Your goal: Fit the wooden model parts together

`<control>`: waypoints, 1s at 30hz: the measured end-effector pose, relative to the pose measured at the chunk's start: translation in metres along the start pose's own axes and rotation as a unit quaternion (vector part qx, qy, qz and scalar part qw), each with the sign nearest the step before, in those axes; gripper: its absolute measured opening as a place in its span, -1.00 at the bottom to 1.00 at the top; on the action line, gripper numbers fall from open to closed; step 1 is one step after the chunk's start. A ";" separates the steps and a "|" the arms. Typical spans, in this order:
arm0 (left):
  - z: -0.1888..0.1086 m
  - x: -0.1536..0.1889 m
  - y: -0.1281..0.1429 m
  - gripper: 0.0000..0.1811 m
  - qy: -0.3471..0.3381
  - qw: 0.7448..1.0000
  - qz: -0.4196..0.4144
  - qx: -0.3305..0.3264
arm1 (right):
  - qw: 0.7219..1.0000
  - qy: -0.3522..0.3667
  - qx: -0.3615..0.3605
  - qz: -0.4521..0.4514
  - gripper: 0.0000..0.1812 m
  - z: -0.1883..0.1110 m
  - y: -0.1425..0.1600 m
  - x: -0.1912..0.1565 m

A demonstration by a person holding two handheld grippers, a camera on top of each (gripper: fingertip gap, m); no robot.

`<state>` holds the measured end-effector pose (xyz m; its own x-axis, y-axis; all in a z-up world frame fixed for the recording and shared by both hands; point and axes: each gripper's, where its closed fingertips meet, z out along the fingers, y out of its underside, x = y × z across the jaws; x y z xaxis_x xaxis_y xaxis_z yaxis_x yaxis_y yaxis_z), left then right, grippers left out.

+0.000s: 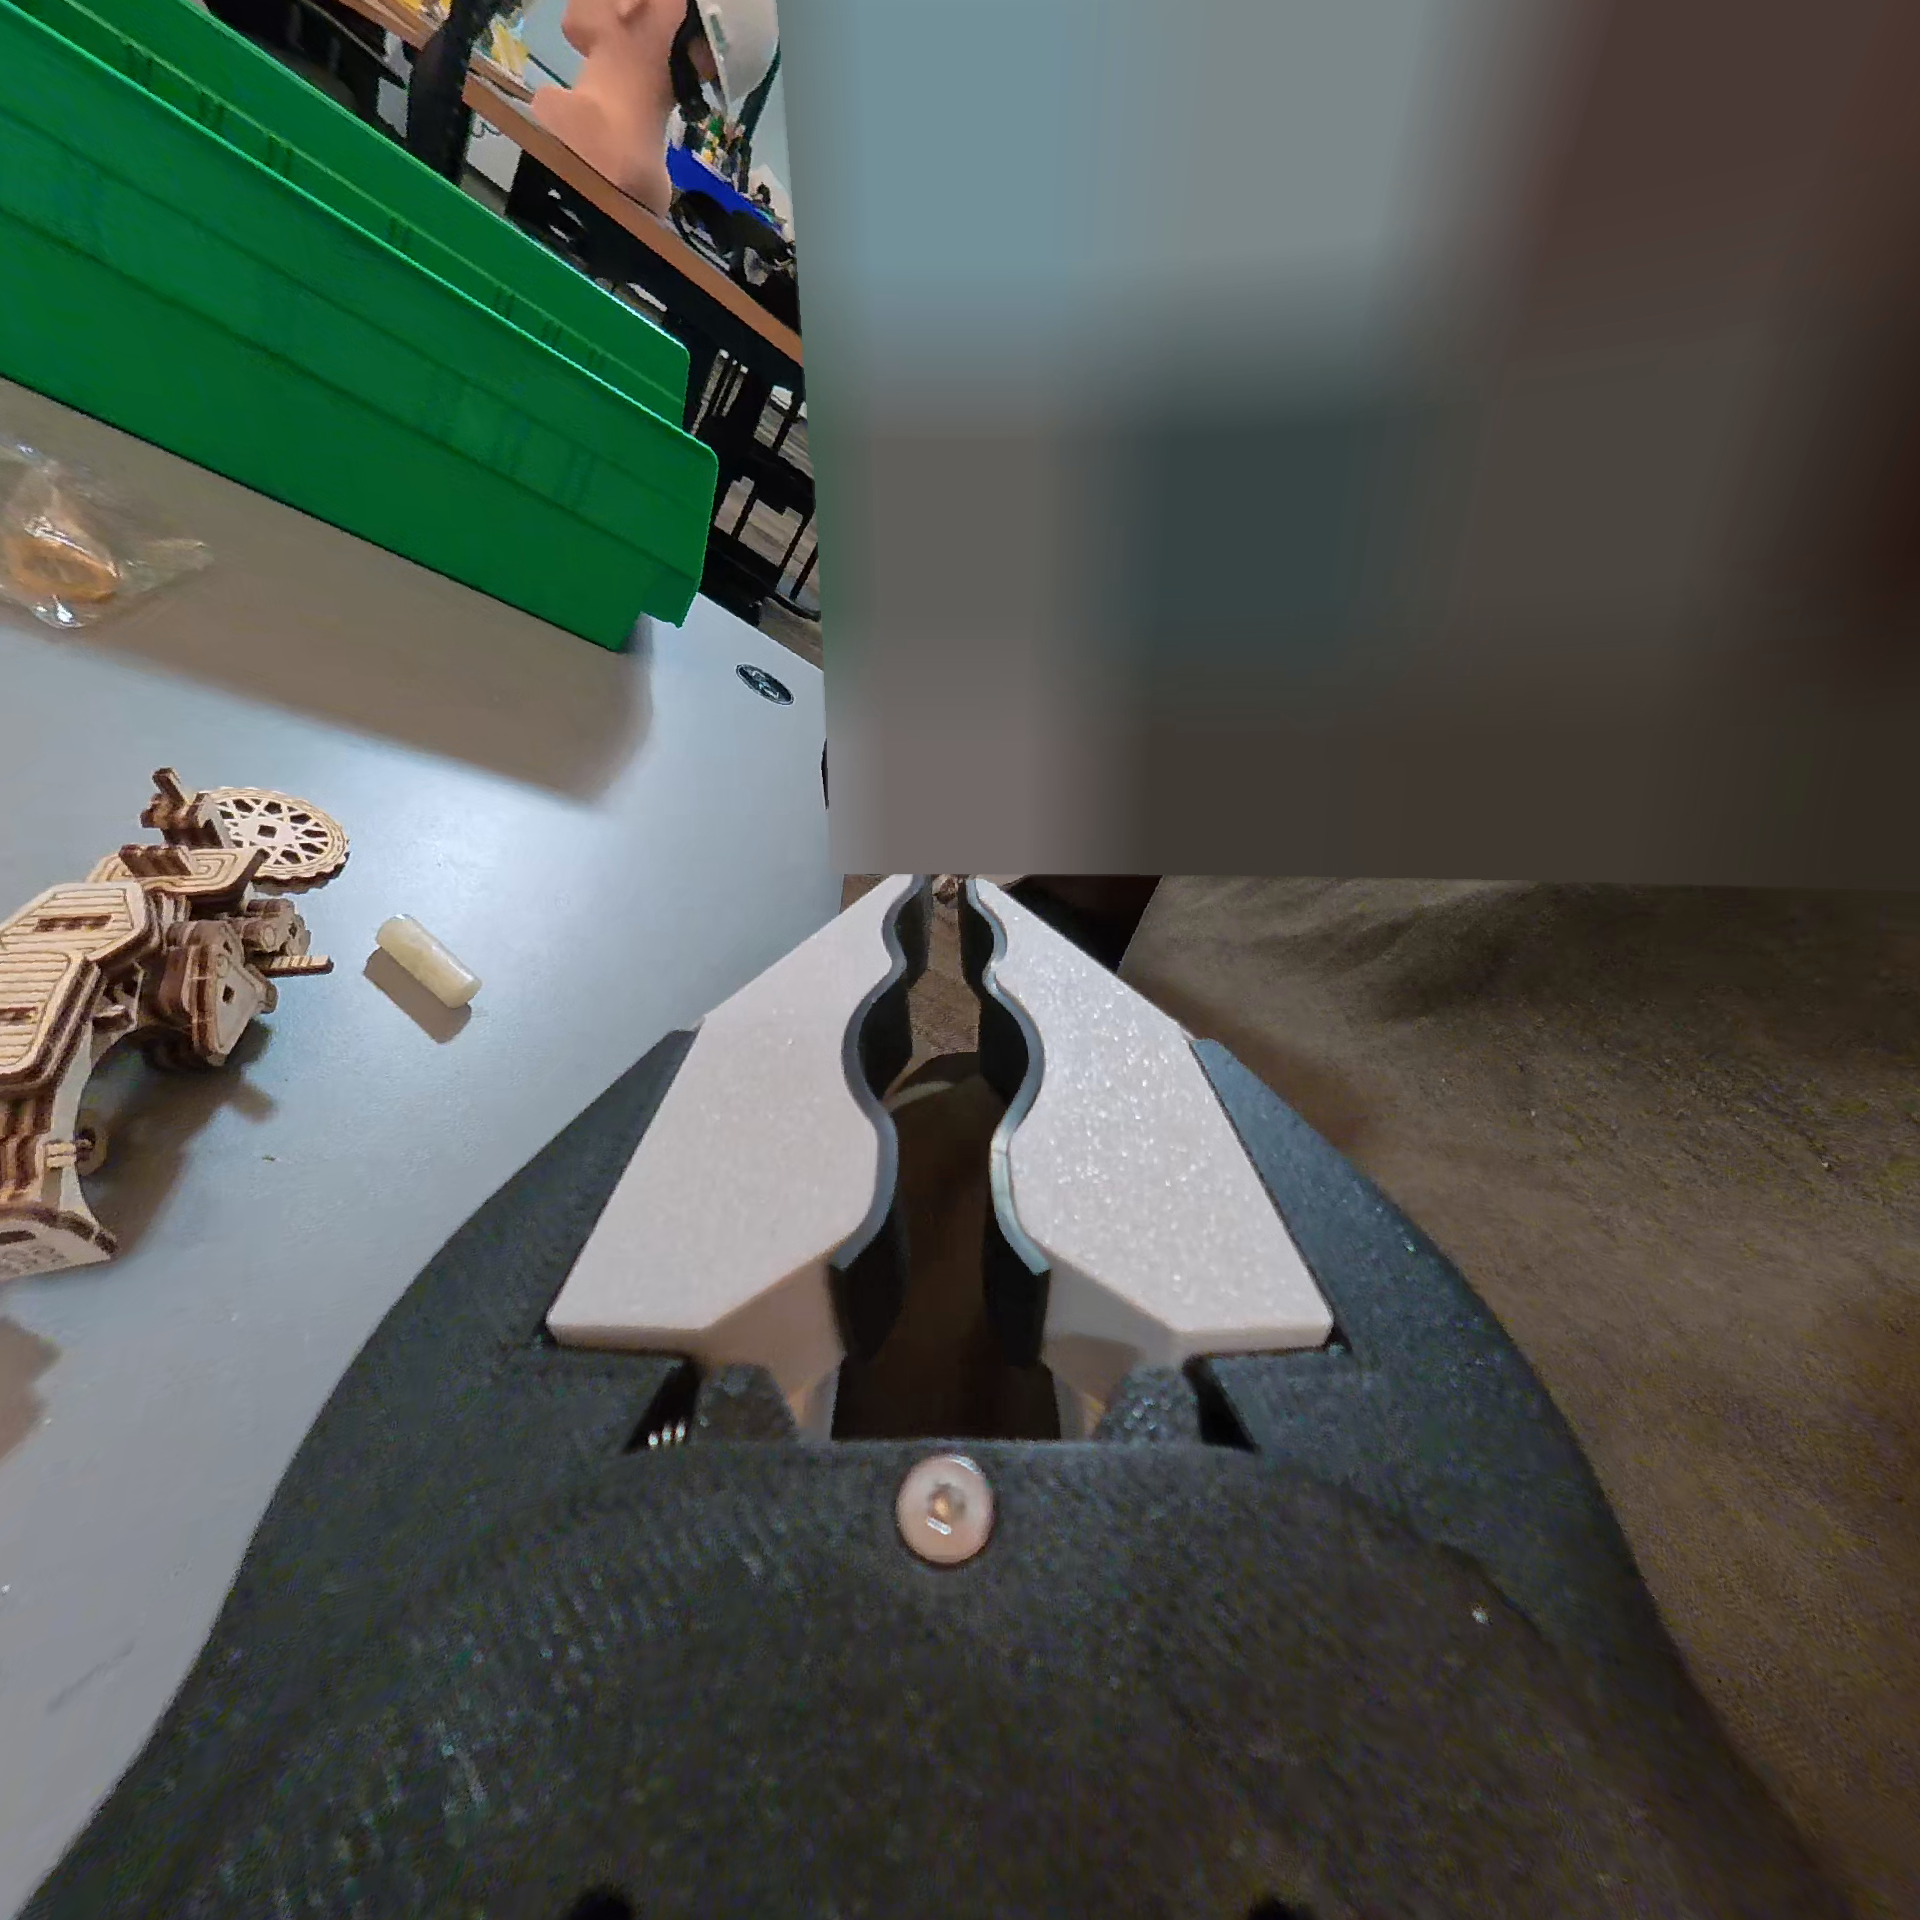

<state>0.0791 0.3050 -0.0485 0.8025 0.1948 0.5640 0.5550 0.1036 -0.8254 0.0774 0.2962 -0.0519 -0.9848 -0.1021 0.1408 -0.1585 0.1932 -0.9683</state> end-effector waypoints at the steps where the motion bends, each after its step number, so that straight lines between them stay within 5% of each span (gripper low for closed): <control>1: 0.000 0.000 0.000 -0.96 0.001 1.000 -0.001 0.000 | 1.000 0.000 0.000 0.000 -0.99 0.000 0.000 0.000; 30: 0.001 0.000 -0.001 -0.89 0.036 0.996 -0.081 0.007 | 1.000 0.014 0.002 -0.025 -0.99 -0.001 -0.002 0.002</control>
<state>0.0790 0.3056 -0.0478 0.7160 0.1033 0.6904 0.6765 0.1412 -0.7228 0.0760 0.2970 -0.0494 -0.9771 -0.0838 0.1954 -0.2079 0.1841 -0.9607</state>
